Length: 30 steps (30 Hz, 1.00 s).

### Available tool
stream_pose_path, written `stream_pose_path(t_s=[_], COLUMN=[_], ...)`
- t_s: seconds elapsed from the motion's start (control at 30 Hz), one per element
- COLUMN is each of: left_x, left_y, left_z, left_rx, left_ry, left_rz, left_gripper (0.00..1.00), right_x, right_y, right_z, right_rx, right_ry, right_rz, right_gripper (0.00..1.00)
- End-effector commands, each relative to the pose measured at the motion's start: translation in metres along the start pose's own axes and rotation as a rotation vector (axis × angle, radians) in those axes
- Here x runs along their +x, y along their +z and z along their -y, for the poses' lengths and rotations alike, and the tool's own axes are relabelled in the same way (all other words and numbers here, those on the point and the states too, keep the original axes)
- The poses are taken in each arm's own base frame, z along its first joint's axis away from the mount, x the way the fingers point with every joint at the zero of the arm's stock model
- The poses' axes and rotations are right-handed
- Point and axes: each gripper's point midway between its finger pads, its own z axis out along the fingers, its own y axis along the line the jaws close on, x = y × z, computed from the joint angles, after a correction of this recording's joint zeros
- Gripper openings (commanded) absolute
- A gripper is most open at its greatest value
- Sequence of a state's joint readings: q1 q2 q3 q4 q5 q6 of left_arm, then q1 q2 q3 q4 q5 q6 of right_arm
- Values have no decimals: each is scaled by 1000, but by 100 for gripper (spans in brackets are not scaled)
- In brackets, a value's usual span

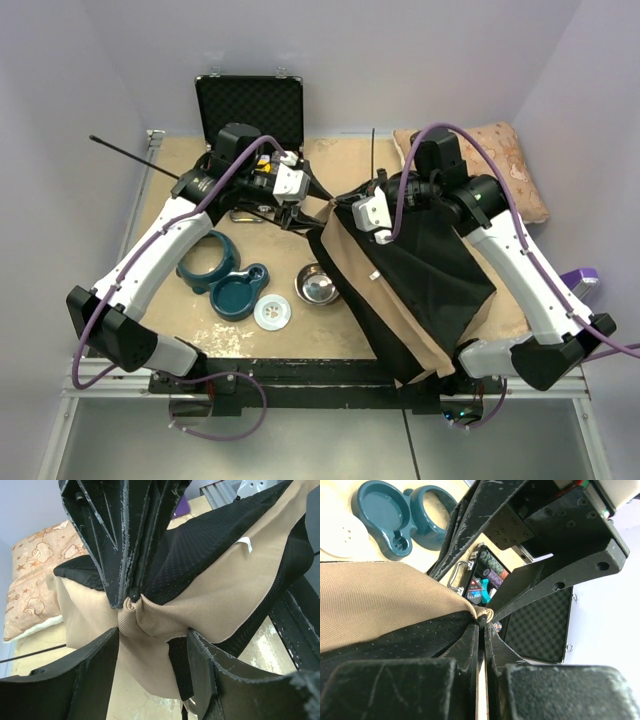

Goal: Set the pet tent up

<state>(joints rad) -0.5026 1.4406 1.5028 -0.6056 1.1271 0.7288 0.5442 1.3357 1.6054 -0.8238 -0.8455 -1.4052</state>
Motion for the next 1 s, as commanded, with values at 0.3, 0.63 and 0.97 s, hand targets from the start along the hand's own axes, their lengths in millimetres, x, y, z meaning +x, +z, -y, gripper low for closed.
stream_pose_path(t_s=[0.3,0.63,0.97], left_x=[-36,-23,-28], left_y=[11,-4,-15], left_z=[-5,-10,-28], left_rx=[4,-131,-268], left_ry=[-53,-74,-106], left_rz=[114,40,15], left_gripper=[43,0,0], right_x=[-21,-28,-30], right_y=[-8,-26,-19], right_z=[8,37,30], right_rx=[35,207,173], right_ry=[-118,97,551], right_rz=[24,-11,43], right_gripper=[0,63,79])
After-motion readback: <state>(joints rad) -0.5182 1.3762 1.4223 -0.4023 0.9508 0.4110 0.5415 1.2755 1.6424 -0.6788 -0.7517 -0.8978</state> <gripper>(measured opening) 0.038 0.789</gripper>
